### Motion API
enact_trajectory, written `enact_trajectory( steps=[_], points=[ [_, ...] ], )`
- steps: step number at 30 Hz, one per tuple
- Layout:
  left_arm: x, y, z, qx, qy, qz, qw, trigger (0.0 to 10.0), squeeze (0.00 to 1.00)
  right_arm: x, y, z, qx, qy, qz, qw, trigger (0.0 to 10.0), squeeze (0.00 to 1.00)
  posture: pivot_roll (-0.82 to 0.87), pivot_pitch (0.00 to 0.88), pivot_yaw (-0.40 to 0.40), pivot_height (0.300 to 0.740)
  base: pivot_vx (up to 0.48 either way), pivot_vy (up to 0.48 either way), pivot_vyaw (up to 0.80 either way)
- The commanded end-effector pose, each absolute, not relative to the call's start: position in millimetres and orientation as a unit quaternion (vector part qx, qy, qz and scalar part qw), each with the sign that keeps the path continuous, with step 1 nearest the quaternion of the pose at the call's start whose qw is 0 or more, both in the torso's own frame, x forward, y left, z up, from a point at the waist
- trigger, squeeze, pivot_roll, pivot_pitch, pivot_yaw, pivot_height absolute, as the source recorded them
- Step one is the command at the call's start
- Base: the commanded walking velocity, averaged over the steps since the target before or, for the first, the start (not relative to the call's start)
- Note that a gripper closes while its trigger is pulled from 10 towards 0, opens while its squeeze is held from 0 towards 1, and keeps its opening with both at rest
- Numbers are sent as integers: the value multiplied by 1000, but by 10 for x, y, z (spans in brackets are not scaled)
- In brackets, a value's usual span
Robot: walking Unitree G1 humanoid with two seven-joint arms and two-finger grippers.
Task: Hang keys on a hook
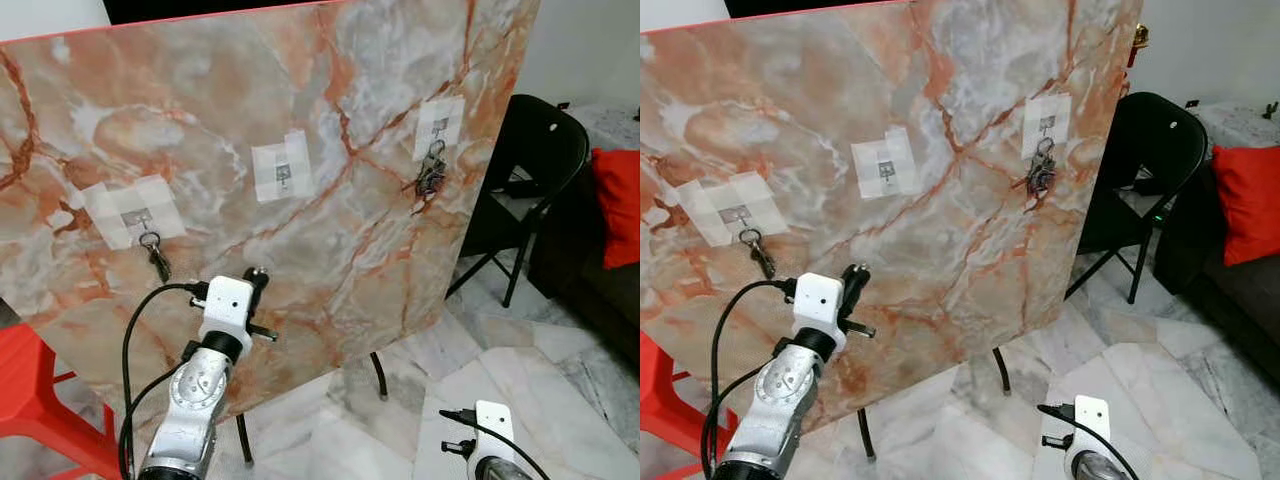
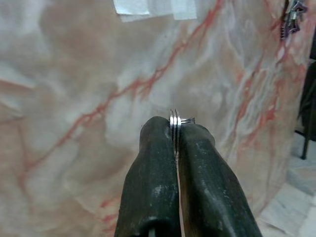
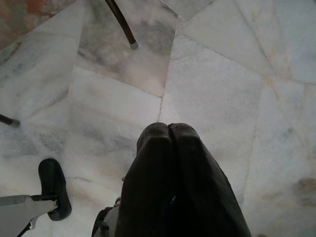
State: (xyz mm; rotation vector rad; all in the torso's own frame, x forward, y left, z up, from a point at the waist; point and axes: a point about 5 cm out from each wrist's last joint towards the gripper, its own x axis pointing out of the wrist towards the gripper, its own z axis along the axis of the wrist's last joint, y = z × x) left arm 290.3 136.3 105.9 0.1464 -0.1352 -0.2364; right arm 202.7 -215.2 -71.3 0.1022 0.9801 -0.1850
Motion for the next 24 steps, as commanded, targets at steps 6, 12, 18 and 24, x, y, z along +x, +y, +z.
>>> enact_trajectory(
  steps=[6, 12, 18, 24],
  points=[
    [2884, 1328, 1098, 83, -73, -134, 985, 10000, 0, 2020, -2127, -722, 52, 472, -87, 876, 10000, 0, 14, 0, -15, 736, 0, 187, 0],
    [2876, 1306, 1111, 80, -74, -138, 984, 10000, 0, 2014, -2125, -726, 52, 473, -86, 876, 10000, 0, 19, 0, -16, 736, 0, 0, 0],
    [2871, 1270, 1134, 82, -79, -148, 982, 10000, 0, 2010, -2123, -728, 51, 473, -86, 875, 10000, 0, 17, 0, -15, 736, 0, 0, 0],
    [2856, 1253, 1142, 83, -80, -153, 982, 10000, 0, 2011, -2124, -728, 50, 473, -85, 875, 10000, 0, 23, 0, -19, 736, 0, 0, 0]
  ],
)
